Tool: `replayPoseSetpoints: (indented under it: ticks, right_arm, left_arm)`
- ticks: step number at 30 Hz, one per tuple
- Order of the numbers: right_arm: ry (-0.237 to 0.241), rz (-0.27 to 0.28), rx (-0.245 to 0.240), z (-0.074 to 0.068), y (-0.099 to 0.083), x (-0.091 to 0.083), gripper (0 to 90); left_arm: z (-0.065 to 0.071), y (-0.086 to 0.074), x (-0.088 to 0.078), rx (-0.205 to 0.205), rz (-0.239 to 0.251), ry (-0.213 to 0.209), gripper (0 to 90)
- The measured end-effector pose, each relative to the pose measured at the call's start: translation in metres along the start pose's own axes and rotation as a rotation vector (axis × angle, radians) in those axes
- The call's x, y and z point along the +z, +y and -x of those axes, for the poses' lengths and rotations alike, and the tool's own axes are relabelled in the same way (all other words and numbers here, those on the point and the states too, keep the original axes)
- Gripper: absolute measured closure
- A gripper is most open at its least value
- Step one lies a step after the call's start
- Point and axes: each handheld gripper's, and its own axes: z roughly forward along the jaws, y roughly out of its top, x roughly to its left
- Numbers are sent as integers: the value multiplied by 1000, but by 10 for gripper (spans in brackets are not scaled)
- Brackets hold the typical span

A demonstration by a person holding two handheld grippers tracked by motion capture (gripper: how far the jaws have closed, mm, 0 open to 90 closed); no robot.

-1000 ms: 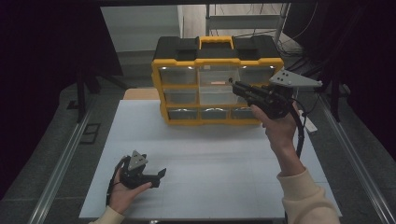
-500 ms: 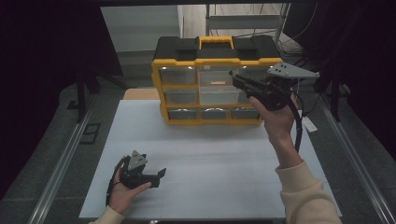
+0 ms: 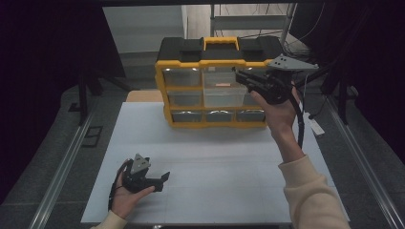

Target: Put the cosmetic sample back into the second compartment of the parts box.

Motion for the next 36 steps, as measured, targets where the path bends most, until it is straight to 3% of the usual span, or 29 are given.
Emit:
replayPoseSetpoints:
  ticks: [17,19,21,24,29,36]
  right_arm:
    - [-27,-56,-15,1,-1,30,802]
    - [-24,-63,-25,2,-2,32,702]
    - [-43,-77,-52,1,-3,33,540]
    - [-52,-71,-45,0,-4,29,390]
    - [-35,-46,-32,-3,-9,13,283]
    - [-12,-39,-36,-1,-22,-12,248]
  left_arm:
    - [-1,-1,0,-1,-1,2,75]
    - [-1,0,0,0,0,0,74]
    - [-1,0,0,0,1,1,75]
    - [-2,0,0,0,-1,0,75]
    - [-1,0,0,-1,0,-4,75]
    - [-1,-1,-1,-2,-1,-6,74]
